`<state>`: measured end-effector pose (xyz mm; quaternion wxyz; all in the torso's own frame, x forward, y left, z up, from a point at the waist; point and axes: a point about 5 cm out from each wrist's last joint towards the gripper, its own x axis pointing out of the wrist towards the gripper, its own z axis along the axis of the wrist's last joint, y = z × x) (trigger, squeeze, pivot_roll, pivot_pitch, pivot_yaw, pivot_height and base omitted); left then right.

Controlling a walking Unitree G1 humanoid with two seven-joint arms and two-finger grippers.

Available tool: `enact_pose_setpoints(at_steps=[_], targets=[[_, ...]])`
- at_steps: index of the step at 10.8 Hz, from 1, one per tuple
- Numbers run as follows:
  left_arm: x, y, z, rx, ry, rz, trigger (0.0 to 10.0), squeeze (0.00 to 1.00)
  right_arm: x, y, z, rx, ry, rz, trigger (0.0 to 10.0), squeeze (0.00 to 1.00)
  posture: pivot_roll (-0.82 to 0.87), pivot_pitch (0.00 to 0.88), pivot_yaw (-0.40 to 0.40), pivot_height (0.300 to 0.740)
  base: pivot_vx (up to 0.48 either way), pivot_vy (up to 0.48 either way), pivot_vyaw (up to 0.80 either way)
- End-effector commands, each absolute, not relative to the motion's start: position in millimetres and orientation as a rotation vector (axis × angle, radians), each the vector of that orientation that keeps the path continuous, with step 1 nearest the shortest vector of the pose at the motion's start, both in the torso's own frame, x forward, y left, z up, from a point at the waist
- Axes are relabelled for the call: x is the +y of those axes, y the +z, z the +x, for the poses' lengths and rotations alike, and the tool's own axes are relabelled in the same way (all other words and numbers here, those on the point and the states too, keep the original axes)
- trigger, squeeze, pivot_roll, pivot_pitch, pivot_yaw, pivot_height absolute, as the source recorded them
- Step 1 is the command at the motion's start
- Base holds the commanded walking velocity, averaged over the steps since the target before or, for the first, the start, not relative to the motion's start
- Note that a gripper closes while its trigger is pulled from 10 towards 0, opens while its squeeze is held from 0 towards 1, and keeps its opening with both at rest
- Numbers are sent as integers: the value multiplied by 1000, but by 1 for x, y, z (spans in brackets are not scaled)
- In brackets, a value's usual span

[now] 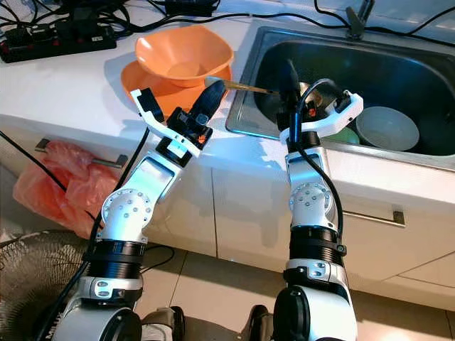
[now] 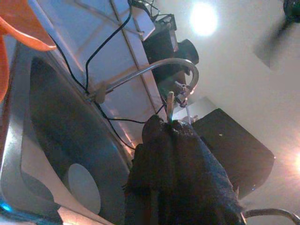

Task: Kitchen organization

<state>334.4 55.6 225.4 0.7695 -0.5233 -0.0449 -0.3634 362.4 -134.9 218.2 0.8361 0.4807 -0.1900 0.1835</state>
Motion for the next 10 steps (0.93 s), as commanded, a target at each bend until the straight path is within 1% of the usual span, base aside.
enact_pose_setpoints(at_steps=[1,7,9,10], targets=[[35,225,326,-92,-809,-1221,10000,0,-135,220,363,-411,385,1020,0,0,147,141,-6,740,0,0,0],[33,225,326,-99,-803,-1225,10000,0,-127,215,359,-386,427,1032,0,0,147,136,-10,740,0,0,0],[32,220,328,-90,-768,-1150,10000,0,-127,214,358,-385,425,1042,0,0,147,138,-11,740,0,0,0],[30,219,328,-82,-761,-1126,10000,1000,-128,214,358,-386,423,1045,0,0,147,141,-10,740,0,0,0]])
